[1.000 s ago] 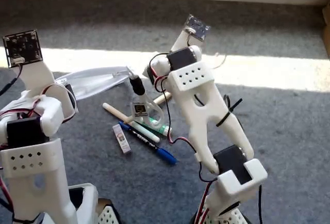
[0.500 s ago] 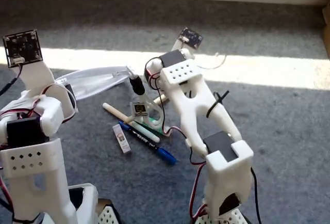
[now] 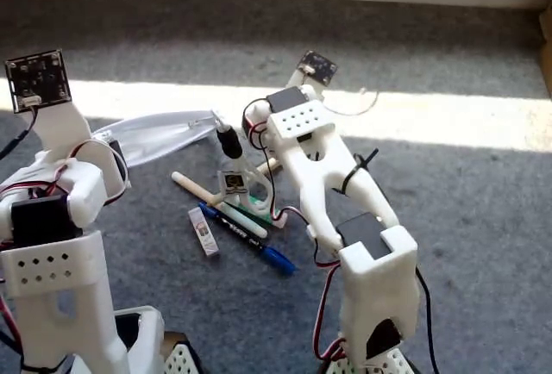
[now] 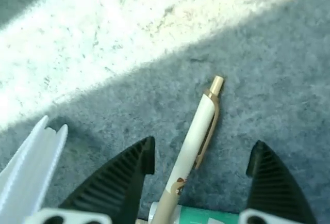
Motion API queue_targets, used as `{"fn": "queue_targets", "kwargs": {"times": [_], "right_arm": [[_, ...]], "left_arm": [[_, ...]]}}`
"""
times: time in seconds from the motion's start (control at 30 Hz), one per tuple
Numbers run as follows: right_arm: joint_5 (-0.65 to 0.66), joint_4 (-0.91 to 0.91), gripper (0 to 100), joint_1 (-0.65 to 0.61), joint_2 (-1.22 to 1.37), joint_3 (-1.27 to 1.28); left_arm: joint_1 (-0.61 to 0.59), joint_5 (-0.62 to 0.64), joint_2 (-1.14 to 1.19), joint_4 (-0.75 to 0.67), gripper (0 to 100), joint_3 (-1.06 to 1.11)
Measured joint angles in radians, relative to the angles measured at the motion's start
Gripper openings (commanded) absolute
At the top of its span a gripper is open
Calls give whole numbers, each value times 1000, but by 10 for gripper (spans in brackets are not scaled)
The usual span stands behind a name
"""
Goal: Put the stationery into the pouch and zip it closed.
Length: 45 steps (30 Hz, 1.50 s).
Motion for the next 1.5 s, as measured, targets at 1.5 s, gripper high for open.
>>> {"fn": "queue_targets", "kwargs": {"times": [1.5], "right_arm": [[-48,160,163,2,219,-186]], "left_arm": [[-35,2,0,-3,6,11]]}}
